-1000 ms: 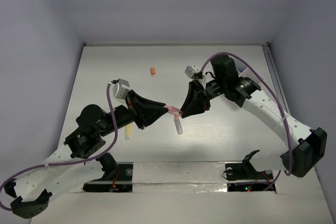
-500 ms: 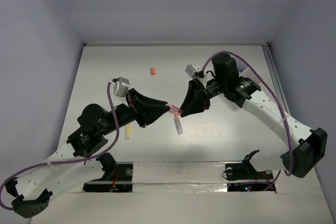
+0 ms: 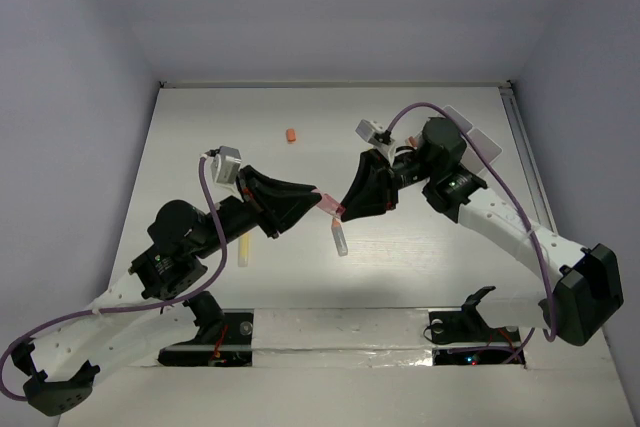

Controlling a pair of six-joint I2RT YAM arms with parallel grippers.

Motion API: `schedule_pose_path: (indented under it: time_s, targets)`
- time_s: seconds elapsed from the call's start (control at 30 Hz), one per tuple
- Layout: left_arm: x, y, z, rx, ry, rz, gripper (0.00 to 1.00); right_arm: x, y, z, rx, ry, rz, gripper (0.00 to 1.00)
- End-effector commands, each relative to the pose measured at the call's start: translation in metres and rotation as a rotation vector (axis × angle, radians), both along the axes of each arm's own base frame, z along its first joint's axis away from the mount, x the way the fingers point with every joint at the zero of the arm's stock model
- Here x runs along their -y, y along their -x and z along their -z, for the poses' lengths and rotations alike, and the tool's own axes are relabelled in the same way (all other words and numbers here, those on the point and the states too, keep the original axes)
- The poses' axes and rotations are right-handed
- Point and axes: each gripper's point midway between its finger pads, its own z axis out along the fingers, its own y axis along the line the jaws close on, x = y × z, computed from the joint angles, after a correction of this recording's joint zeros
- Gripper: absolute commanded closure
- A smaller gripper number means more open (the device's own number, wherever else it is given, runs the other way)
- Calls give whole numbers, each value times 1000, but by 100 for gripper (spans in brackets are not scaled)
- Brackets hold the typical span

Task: Sort the stationery into containers
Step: Close the pen cap on the pen.

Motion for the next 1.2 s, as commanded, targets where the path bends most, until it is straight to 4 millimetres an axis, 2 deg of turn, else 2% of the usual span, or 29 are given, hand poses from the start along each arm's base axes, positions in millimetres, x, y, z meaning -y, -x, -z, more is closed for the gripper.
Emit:
schedule_pose_path:
  time_s: [0.0,0.2,0.37,0.53,0.6,0.73,0.8,0.83,0.97,1.0,1.17]
  targets:
    - [17,13,47,-85,-129,100,100,-10,-17,-37,42,-136,118,100]
    - [10,1,55,-89,-159,21,100,-9,-25,-44,-44,-126,223,100]
    - [7,-4,59,-106,-145,-13,100,-2,-13,-52,-75,-202,213,100]
    - [13,2,54,-120,-86,36,100,-2,-23,-57,-83,-222,286,100]
    - [18,7,51,-116,-54,74,100,-4,-22,-59,-74,-227,262,100]
    - [23,7,47,-152,-20,95,100,-3,-10,-77,-46,-276,198,100]
    - [20,4,46,-155,-17,71,100,-1,-10,-82,-48,-276,221,100]
    - [16,3,45,-152,-5,51,100,2,-10,-91,-19,-304,254,100]
    - [15,3,42,-170,44,50,100,-1,-25,-84,-49,-272,364,100]
    - [16,3,39,-176,70,60,100,-4,-23,-83,-51,-268,351,100]
    - [29,4,49,-196,51,104,100,-10,-23,-84,-44,-263,339,100]
